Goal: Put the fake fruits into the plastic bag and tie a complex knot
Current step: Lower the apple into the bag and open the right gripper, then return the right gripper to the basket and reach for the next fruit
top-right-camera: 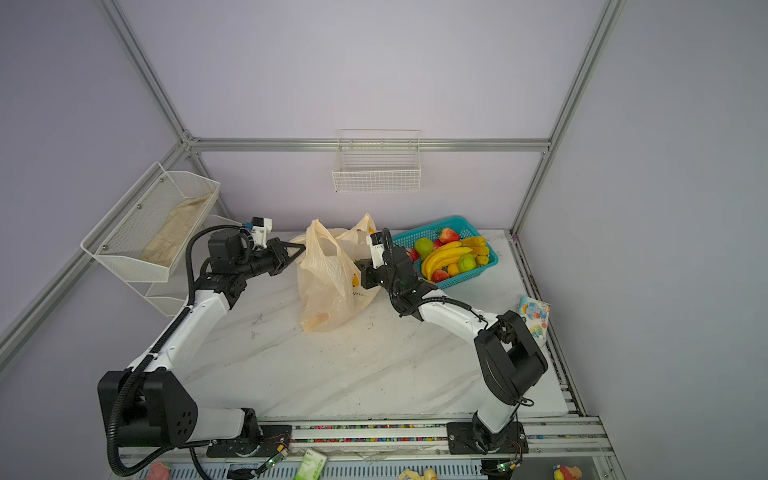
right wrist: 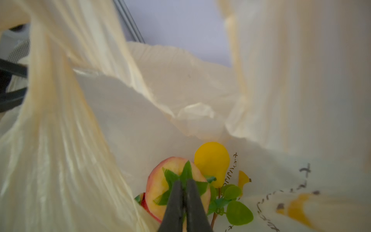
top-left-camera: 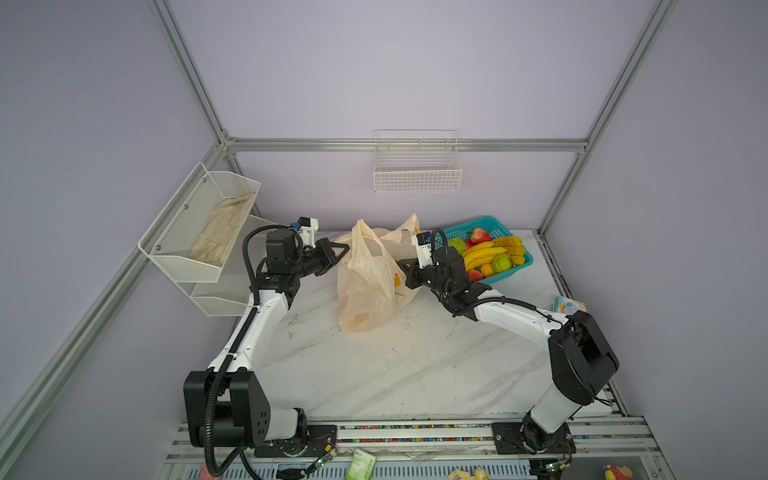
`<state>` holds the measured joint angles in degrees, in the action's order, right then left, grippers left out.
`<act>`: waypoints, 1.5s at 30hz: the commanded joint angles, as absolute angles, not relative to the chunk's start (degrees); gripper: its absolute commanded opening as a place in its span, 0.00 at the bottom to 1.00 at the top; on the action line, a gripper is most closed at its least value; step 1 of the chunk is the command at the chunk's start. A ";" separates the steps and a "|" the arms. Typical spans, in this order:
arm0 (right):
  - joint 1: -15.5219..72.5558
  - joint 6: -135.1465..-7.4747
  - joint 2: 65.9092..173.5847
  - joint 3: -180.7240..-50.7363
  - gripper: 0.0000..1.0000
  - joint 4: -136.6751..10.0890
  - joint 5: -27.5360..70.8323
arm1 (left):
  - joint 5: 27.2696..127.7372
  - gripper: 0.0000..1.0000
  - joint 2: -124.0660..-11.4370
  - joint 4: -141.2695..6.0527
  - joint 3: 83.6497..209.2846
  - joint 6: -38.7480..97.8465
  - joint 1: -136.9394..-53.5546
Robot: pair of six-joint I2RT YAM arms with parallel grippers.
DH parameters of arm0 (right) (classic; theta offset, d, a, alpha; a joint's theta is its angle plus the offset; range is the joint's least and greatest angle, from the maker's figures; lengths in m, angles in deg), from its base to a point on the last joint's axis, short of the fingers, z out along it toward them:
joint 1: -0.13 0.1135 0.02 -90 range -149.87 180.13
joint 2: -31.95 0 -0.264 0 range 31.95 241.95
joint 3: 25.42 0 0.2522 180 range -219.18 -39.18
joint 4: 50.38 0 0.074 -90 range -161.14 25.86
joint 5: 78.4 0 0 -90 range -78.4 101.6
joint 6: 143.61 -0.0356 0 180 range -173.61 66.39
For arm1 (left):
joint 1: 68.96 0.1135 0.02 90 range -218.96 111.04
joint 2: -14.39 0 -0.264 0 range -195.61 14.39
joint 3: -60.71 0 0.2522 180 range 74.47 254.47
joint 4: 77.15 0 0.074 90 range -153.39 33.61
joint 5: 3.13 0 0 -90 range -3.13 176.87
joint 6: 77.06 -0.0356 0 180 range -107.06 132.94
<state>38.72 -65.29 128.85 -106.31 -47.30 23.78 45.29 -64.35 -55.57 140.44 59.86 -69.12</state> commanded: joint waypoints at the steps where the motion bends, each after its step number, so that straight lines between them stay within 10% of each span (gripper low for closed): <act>1: 39.16 -62.35 130.34 -108.66 0.05 -51.79 31.74 | 44.20 0.00 -63.51 -57.78 138.80 59.64 -69.44; 14: 38.66 -61.19 121.39 -104.96 0.34 -55.08 34.35 | 45.49 0.00 -63.20 -56.81 138.92 58.27 -69.22; 31: 30.34 -60.77 103.92 -92.14 0.35 -53.53 50.44 | 47.33 0.00 -63.34 -55.02 139.18 57.50 -67.80; 40: 16.77 -71.35 103.88 -89.02 0.39 -52.21 38.03 | 47.45 0.00 -63.13 -55.84 138.73 58.19 -67.40; 45: 16.10 -72.15 114.79 -94.47 0.58 -50.47 26.82 | 46.42 0.00 -62.89 -56.44 138.75 58.70 -67.49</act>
<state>15.88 -70.06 108.81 -90.51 -52.88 34.69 47.61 -64.35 -54.31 140.44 58.81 -67.90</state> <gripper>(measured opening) 0.561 0.048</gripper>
